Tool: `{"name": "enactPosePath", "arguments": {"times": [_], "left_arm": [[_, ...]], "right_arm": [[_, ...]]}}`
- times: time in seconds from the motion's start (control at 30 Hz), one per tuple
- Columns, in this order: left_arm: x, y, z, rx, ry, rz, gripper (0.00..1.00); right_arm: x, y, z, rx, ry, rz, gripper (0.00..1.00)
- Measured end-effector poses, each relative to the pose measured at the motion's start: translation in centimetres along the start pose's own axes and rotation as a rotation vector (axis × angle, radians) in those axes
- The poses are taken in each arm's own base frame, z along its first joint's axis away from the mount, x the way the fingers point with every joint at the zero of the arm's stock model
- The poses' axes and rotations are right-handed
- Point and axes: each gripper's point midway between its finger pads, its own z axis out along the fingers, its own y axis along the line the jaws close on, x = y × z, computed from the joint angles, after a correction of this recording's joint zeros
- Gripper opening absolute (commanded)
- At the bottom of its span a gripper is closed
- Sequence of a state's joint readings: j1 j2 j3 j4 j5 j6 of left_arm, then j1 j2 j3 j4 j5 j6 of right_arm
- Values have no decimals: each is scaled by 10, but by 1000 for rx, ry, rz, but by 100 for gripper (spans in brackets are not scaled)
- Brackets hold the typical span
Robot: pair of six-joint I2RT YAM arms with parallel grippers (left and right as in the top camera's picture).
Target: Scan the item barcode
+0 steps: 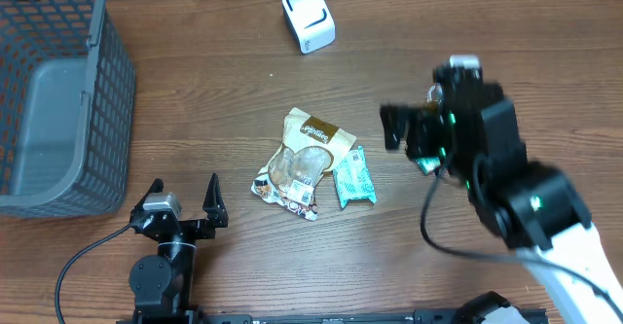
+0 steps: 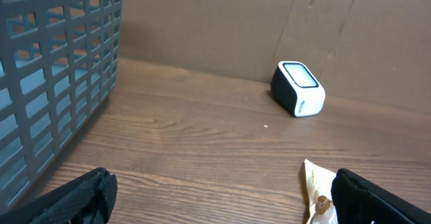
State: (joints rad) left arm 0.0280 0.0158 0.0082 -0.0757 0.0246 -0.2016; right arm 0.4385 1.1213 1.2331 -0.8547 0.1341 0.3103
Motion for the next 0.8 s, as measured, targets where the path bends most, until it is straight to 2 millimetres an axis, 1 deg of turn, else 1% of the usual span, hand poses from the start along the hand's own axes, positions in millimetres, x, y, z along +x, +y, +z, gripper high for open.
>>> {"name": "enactPosePath", "arguments": {"times": [0.03,0.1,0.13,0.17,0.23,0.33,0.47,0.7,0.8], "left_arm": [[0,0,0,0,0,0,100],[0,0,0,0,0,0,100],[0,0,0,0,0,0,100],[0,0,0,0,0,0,100],[0,0,0,0,0,0,100],[0,0,0,0,0,0,99],[0,0,0,0,0,0,100],[0,0,0,0,0,0,100],[0,0,0,0,0,0,99]], "right_arm": [[15,-8,-2,10,11,2,100],[36,-21,-4,23,20,8,100],[43,-26,-5,30,23,12,100],[56,-35,-7,41,23,20,100],[67,-45,-8,50,6,33,100],[72,-56,-9,47,-77,61,100],[71,-64,-11,20,-216,88,100],[77,-78,-13,-7,-401,117,100],[73,-80,-16,-37,-513,88,100]]}}
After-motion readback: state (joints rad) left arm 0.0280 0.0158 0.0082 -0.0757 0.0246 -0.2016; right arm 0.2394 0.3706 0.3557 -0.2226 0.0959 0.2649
